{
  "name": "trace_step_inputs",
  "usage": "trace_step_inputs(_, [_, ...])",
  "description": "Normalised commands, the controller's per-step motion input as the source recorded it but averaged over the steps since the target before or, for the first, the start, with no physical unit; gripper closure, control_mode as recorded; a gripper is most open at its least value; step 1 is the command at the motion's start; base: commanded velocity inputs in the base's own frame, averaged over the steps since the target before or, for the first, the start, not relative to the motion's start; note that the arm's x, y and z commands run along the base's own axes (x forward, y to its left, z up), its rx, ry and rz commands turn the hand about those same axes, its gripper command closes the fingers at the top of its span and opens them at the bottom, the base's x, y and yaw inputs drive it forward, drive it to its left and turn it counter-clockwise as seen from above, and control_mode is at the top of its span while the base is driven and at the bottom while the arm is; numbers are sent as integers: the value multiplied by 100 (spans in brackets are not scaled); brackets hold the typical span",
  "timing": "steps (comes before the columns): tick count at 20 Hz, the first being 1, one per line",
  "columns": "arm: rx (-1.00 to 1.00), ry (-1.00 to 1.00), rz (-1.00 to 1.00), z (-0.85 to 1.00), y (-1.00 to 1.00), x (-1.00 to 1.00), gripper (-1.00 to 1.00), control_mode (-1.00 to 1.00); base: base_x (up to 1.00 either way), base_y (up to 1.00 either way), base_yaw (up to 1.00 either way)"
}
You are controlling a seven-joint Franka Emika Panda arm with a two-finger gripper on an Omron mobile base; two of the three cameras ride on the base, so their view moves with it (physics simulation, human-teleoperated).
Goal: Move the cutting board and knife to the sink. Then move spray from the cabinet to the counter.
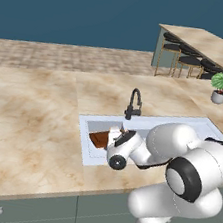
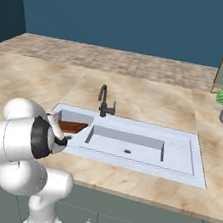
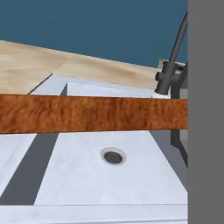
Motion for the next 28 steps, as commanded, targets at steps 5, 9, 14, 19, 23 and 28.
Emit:
trace_step_inputs(5, [1,3,0,-17,0,12,100,-100,0,0,0])
trace_step_inputs(9, [1,0,0,-18,0,16,100,-100,0,0,0])
trace_step_inputs(14, [1,0,0,-17,0,16,100,-100,0,0,0])
trace_step_inputs(19, [0,0,0,-19,0,16,100,-100,0,0,0])
trace_step_inputs(23, [0,-1,0,-22,1,15,100,-100,0,0,0])
trace_step_inputs(28, [0,-6,0,-23,2,18,100,-100,0,0,0])
